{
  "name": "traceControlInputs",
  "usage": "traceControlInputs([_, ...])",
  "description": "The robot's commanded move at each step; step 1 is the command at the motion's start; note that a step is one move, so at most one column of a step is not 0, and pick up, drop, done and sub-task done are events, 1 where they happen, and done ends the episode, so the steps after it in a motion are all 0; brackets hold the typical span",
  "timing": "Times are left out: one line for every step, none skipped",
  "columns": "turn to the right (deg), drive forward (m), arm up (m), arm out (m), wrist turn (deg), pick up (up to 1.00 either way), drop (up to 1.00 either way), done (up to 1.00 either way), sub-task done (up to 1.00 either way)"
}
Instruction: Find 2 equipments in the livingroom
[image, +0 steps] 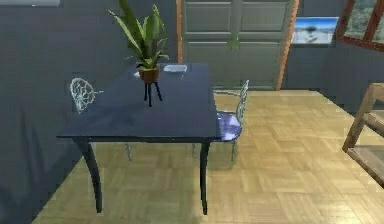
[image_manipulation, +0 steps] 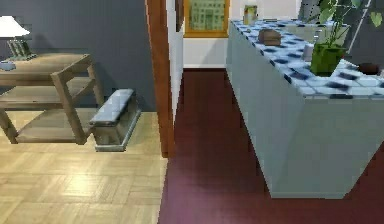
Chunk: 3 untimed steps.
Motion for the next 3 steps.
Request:
traceControlInputs([-12.0,0.00,0.00,0.00,0.0,0.00,0.00,0.00,0.00])
traceControlInputs([0.0,0.60,0.00,0.00,0.0,0.00,0.00,0.00,0.00])
traceControlInputs([-45.0,0.00,0.00,0.00,0.0,0.00,0.00,0.00,0.00])
